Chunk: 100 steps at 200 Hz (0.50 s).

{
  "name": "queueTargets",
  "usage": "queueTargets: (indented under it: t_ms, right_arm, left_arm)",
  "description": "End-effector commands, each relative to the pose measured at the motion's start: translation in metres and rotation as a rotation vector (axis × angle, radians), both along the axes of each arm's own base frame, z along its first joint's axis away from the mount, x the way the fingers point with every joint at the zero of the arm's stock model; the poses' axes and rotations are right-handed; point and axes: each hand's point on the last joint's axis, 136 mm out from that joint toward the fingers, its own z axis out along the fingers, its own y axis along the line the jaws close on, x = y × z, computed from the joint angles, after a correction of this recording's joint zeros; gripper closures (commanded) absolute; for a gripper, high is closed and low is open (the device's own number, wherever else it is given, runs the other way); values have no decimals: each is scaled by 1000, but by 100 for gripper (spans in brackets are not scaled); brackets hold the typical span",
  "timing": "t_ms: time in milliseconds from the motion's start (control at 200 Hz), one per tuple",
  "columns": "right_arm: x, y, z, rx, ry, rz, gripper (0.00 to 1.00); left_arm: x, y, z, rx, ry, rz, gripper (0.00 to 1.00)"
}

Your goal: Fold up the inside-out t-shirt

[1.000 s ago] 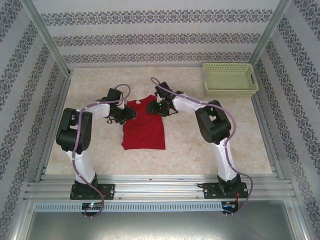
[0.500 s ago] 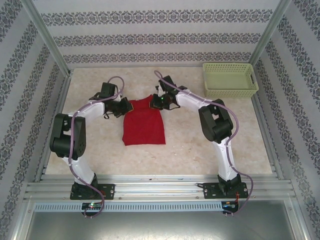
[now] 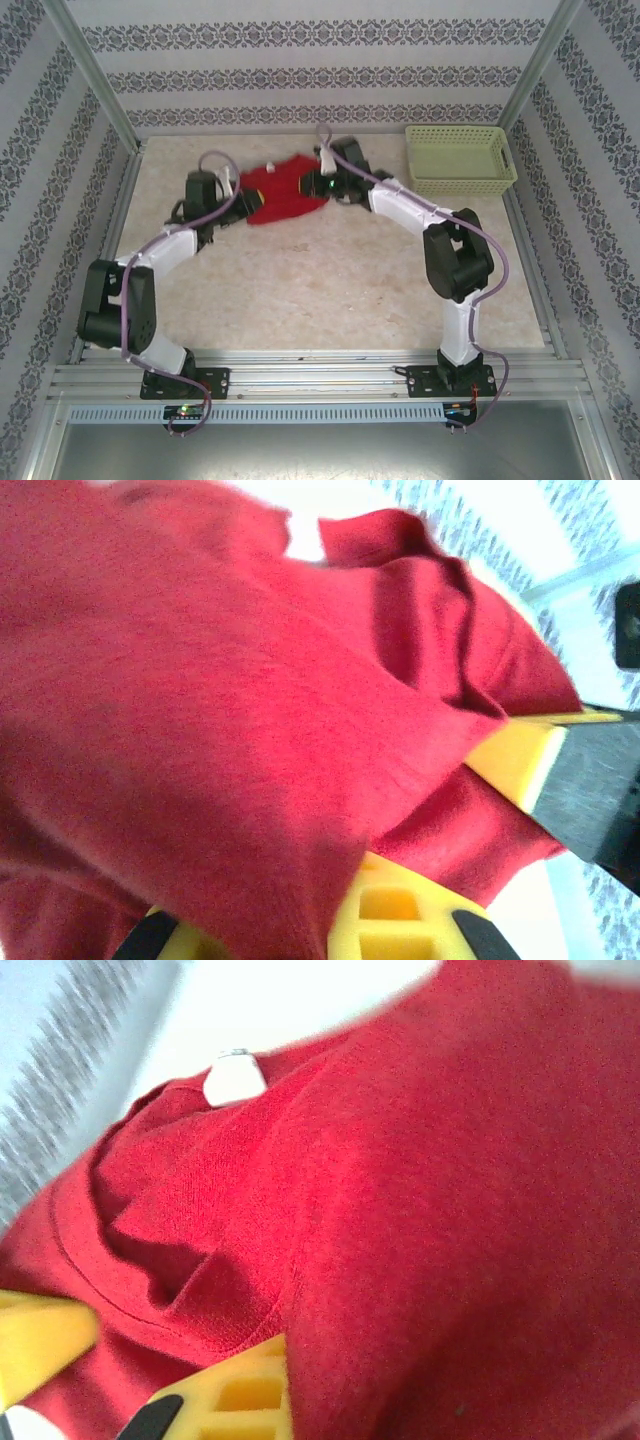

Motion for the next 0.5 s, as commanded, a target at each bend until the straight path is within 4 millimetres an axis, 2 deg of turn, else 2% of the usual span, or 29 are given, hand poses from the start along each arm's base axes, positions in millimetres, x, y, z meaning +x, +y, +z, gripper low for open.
queueTargets:
  t_ms: [0, 85, 200, 355, 450, 495]
  right_arm:
    - [-36, -10, -31, -12, -24, -20, 100]
    - [-69, -19, -60, -10, 38, -35, 100]
    - [-103, -21, -81, -7, 97, -33, 100]
    - [-119, -28, -93, -28, 159, -82, 100]
    - [-129, -30, -99, -32, 196, -93, 76]
    - [-134, -32, -100, -33, 204, -96, 68]
  left_arm:
    - [-43, -27, -23, -22, -41, -63, 100]
    - [-80, -32, -55, -25, 37, -80, 100]
    - [-113, -28, -76, -34, 100, -64, 100]
    - [-139, -21, -87, -9, 144, -28, 99]
    - [-149, -17, -92, 23, 186, -39, 79]
    - [-154, -14, -93, 52, 206, -41, 71]
